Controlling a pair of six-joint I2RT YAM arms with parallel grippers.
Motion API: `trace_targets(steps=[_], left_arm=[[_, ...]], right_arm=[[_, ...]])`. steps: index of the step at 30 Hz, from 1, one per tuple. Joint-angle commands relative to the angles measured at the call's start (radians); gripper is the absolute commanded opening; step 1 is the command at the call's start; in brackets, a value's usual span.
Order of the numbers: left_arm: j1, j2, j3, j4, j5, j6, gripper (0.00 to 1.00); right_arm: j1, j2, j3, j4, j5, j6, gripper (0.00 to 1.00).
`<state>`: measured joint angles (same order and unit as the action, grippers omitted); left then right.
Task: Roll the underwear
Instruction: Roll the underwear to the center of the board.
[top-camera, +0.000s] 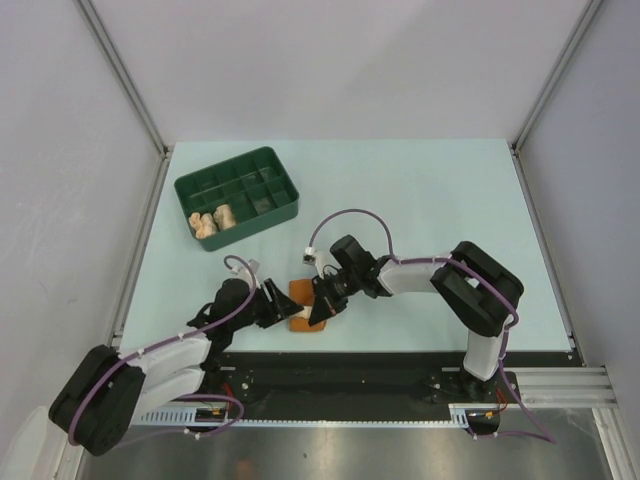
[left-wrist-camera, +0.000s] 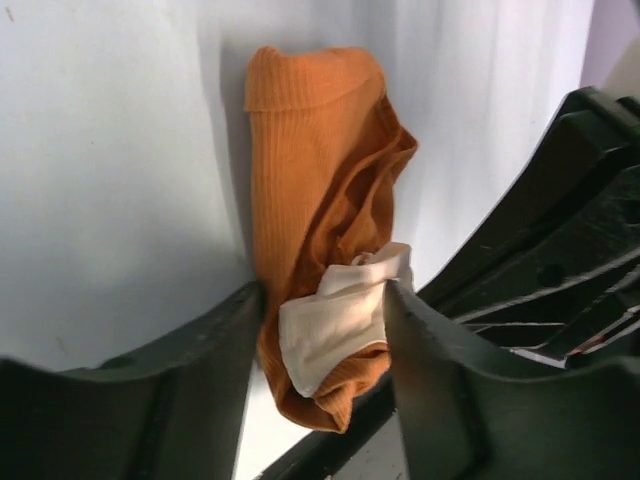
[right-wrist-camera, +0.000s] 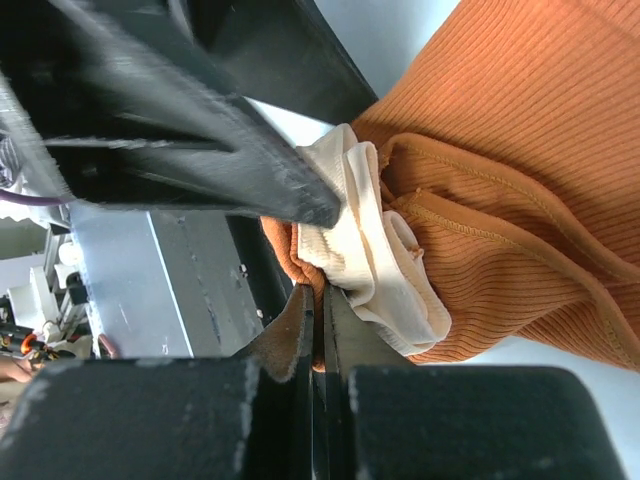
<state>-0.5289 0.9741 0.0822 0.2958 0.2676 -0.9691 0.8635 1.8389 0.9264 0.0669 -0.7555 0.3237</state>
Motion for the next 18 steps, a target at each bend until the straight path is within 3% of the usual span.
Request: trace_targets(steps=[1, 5, 6, 7, 9, 10, 11, 14, 18], left_arm=[[-0.008, 0.089, -0.073, -0.018, 0.016, 0.036, 0.54], [-0.013, 0.110, -0.065, -0.004, 0.022, 0.049, 0.30], [-0.013, 0.123, -0.061, -0.017, 0.019, 0.064, 0.21], [-0.014, 0.150, -0.043, -0.023, 0.036, 0.091, 0.00], [-0.013, 0.169, -0.026, -0.040, 0.050, 0.113, 0.00], [-0.013, 0.179, -0.018, -0.049, 0.054, 0.122, 0.00], [-0.013, 0.181, -0.007, -0.055, 0.062, 0.144, 0.00], [-0.013, 0.176, 0.005, -0.090, 0.068, 0.176, 0.00], [-0.013, 0.163, 0.016, -0.138, 0.065, 0.204, 0.00]], right_arm=[[-0.012, 0.017, 0.020, 0.008, -0.034, 0.024, 0.00], [-0.017, 0.016, 0.020, 0.027, -0.044, 0.034, 0.00], [-0.017, 0.010, 0.020, 0.028, -0.042, 0.029, 0.00], [-0.017, -0.016, 0.020, 0.016, -0.021, 0.009, 0.01], [-0.015, -0.053, 0.020, -0.001, 0.001, -0.024, 0.23], [-0.009, -0.070, 0.020, -0.022, 0.028, -0.044, 0.38], [-0.003, -0.087, 0.020, -0.038, 0.047, -0.063, 0.44], [0.032, -0.153, 0.020, -0.100, 0.136, -0.143, 0.54], [0.095, -0.213, 0.020, -0.147, 0.305, -0.245, 0.57]])
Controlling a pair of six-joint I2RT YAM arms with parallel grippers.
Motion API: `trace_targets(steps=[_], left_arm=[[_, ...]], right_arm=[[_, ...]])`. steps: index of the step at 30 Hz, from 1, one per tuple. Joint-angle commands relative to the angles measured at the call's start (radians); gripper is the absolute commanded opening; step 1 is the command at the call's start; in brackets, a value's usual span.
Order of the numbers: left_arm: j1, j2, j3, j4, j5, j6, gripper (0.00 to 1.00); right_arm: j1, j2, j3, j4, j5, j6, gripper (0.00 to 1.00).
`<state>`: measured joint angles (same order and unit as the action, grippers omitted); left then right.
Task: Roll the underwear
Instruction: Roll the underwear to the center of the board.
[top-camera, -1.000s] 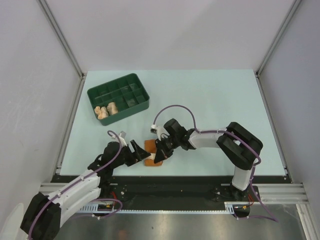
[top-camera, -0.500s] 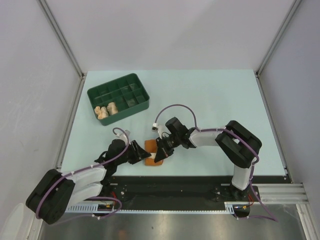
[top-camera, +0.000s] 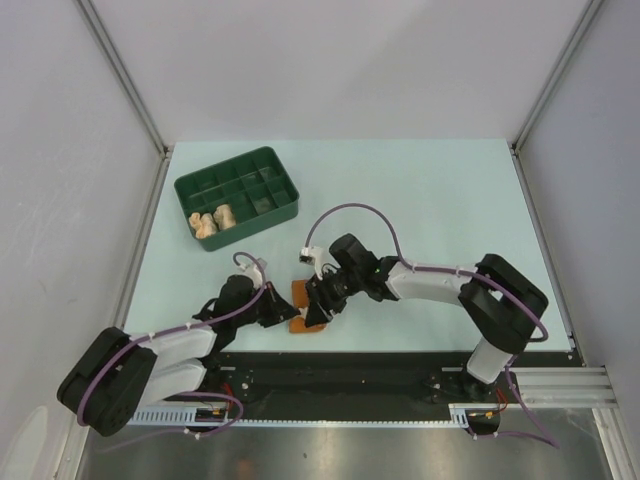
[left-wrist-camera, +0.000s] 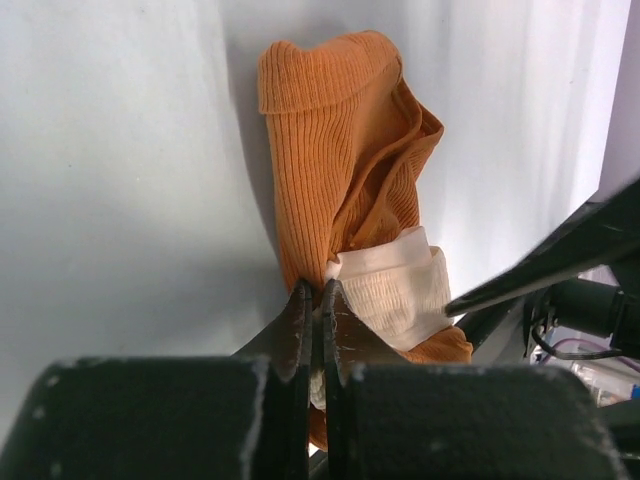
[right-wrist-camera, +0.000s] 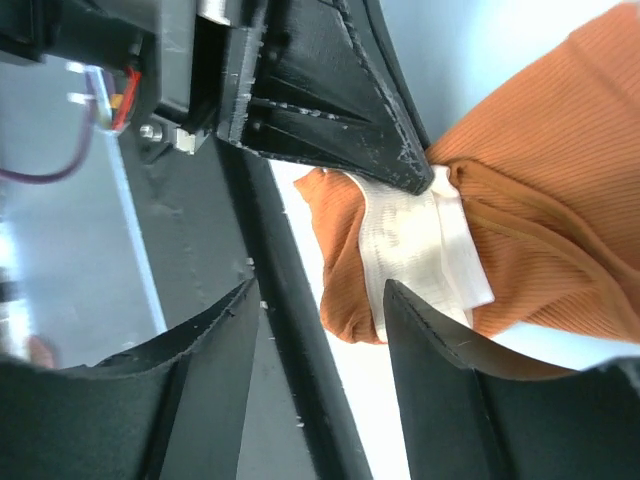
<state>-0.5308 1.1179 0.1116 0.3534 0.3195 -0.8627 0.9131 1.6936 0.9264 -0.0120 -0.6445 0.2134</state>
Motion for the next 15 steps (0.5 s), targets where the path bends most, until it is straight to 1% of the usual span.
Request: trace_targets(steps=[1, 4, 6, 7, 11, 15], left_arm=[[-0.011, 0.016, -0.010, -0.198, 0.016, 0.100, 0.00], [-0.011, 0.016, -0.006, -0.203, 0.021, 0.102, 0.00], [-0.011, 0.020, -0.001, -0.202, 0.027, 0.103, 0.00], [-0.011, 0.023, 0.000, -0.202, 0.029, 0.105, 0.00], [-0.011, 0.031, 0.005, -0.205, 0.033, 0.106, 0.00], [-0.012, 0.039, 0.011, -0.206, 0.041, 0.113, 0.00]], right_arm=[[0.064, -0.081, 0.020, -0.072, 0.235, -0.152, 0.58], [0.124, -0.084, 0.015, -0.059, 0.343, -0.210, 0.59], [0.142, -0.077, 0.008, -0.025, 0.367, -0.210, 0.59], [0.145, -0.072, 0.006, -0.013, 0.370, -0.239, 0.59], [0.182, -0.052, 0.002, 0.003, 0.387, -0.270, 0.59], [0.223, -0.031, -0.006, 0.004, 0.495, -0.312, 0.59]])
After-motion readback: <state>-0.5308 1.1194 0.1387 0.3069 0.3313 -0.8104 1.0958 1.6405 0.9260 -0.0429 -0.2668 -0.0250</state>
